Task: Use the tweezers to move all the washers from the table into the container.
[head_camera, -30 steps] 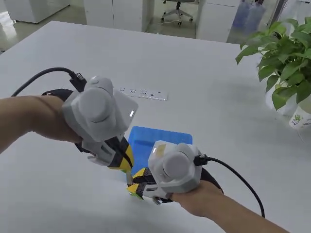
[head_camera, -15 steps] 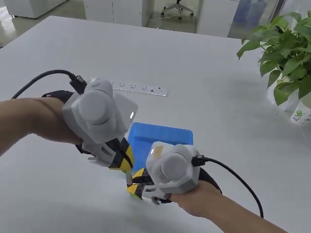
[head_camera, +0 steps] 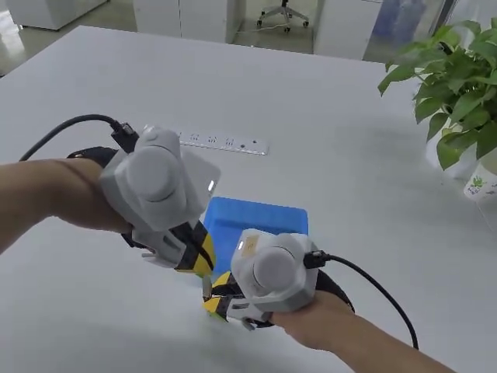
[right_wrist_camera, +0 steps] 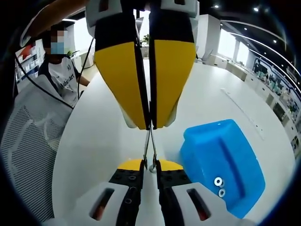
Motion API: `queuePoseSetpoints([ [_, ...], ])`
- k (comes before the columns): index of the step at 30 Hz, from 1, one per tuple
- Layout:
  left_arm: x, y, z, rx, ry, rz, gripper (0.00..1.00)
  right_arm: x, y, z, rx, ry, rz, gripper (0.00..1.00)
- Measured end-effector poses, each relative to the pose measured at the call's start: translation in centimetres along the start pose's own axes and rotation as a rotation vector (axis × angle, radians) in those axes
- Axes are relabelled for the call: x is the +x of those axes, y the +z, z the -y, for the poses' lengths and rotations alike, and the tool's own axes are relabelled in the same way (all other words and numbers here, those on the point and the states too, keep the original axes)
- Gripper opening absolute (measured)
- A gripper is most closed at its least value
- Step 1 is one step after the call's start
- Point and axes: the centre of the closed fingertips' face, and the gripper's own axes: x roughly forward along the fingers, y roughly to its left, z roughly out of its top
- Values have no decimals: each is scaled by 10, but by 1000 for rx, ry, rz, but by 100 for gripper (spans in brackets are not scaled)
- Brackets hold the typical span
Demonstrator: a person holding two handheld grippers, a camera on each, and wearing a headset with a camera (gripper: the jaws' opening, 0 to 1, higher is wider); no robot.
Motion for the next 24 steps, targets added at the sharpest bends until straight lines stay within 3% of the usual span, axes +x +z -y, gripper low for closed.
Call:
queuePoseSetpoints([
  [24,2,3,-2,-14,-8,13,5,-2,1,0,47,7,14,11],
])
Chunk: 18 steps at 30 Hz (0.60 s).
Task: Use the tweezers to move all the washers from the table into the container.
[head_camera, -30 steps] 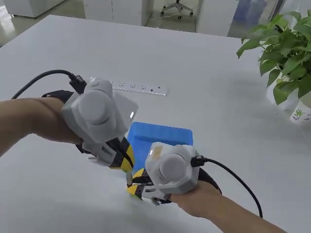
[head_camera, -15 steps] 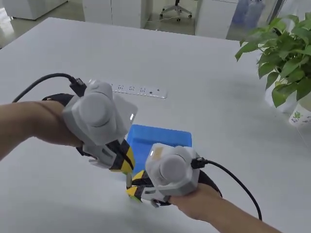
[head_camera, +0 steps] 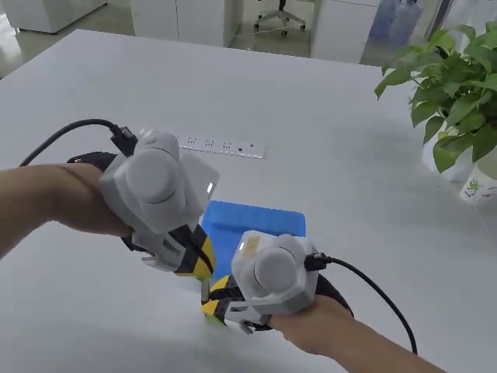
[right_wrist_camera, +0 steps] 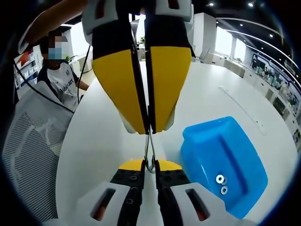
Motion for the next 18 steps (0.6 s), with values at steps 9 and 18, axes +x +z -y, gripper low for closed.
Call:
queuePoseSetpoints([
  [9,1,1,0,4,-2,-3,5,0,0,0,4,4,-2,10],
  [18,-2,2,-1,4,4,1,5,-2,3,0,4,3,5,10],
])
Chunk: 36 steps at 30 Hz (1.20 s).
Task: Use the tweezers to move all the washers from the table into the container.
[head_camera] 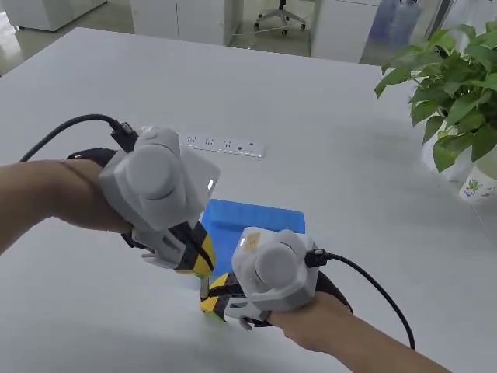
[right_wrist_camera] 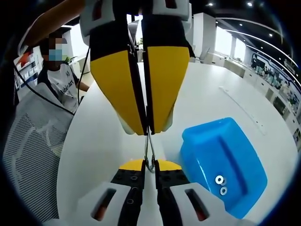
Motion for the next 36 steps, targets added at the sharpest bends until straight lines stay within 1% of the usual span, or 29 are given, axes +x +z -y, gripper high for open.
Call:
queuePoseSetpoints([
  [8,-7,2,1,0,5,3,5,-4,7,-1,-14,1,-1,10],
  [19,-19,9,0,8,16,6,5,-13,17,0,-36,-4,-5,10],
  [25,-27,16,-4,10,25,10,5,-20,26,3,-26,-17,5,10],
  [29,-31,21,-6,22,25,12,5,-24,30,4,-26,-24,7,10],
  [36,-36,32,-13,45,30,24,5,-35,35,12,-28,-36,3,10],
])
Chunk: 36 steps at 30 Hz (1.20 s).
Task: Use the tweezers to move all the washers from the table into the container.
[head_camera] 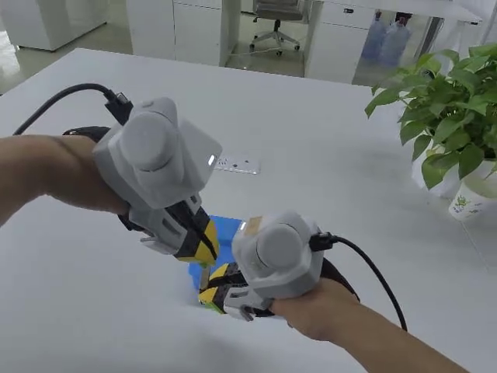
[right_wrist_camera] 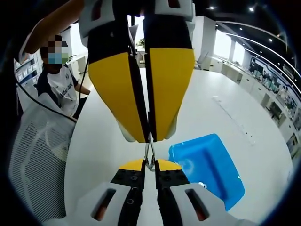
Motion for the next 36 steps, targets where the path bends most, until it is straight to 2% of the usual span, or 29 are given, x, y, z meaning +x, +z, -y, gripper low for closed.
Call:
queuePoseSetpoints([
  [10,-9,11,-17,34,16,4,5,-12,9,17,4,-27,16,10],
  [19,-10,15,-28,51,24,3,5,-17,10,31,1,-49,22,10],
  [29,-7,15,-43,66,32,2,5,-18,9,50,2,-69,21,10],
  [36,2,9,-54,66,34,-1,5,-12,0,61,-4,-69,11,10],
])
